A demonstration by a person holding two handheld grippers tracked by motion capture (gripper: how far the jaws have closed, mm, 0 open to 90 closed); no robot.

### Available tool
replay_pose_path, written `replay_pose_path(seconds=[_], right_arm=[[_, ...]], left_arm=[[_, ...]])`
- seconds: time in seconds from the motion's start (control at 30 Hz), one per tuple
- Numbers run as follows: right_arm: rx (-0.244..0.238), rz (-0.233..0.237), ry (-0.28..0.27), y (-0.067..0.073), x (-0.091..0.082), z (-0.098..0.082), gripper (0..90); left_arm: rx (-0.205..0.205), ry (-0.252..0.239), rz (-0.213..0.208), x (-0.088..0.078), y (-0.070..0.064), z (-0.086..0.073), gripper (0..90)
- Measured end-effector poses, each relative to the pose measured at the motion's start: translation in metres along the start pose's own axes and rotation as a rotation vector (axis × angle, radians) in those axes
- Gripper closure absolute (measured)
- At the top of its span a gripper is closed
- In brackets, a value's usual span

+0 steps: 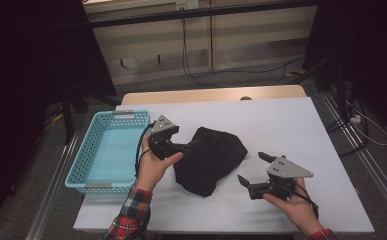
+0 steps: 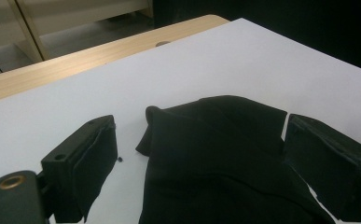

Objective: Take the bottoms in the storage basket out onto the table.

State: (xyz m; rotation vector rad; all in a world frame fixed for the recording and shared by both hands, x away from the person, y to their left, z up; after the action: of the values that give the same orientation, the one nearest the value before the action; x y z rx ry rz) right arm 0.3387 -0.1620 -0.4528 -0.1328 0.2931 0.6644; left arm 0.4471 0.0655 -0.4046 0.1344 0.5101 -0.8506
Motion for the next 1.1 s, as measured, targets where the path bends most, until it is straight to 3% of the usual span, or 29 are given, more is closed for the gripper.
replay_pose_path(seconds=[0.2, 0.6, 0.83, 1.1], right_arm=[[0.019, 0.021, 0.024, 0.003, 0.021, 0.001, 5.6], [0.051, 0.079, 0.073, 0.01, 0.044, 0.002, 21.7], [0.051, 0.126, 0.108, 0.02, 0.057, 0.0, 33.7], [0.03, 0.16, 0.141, 0.031, 0.068, -0.002, 39.1]], left_arm=[[0.003, 0.003, 0.007, -0.002, 0.003, -0.001, 10.0], [0.021, 0.015, 0.016, 0.0, 0.004, -0.003, 9.5], [0.029, 0.026, 0.023, 0.002, 0.005, -0.006, 9.5], [0.019, 0.026, 0.026, 0.001, 0.006, -0.008, 9.5]])
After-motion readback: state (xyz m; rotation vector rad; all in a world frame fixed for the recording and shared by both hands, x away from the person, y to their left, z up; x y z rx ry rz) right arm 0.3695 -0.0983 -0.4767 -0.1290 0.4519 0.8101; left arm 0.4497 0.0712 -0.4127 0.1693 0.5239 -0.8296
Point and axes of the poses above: each handheld gripper's, and its own axes: x roughly forward along the jaws, z roughly out of its top, y roughly to its left, the point moved 7 cm from there along x, roughly forward along the jaws, and after that the axes turned 1 degree about z, right-handed, at the moved point
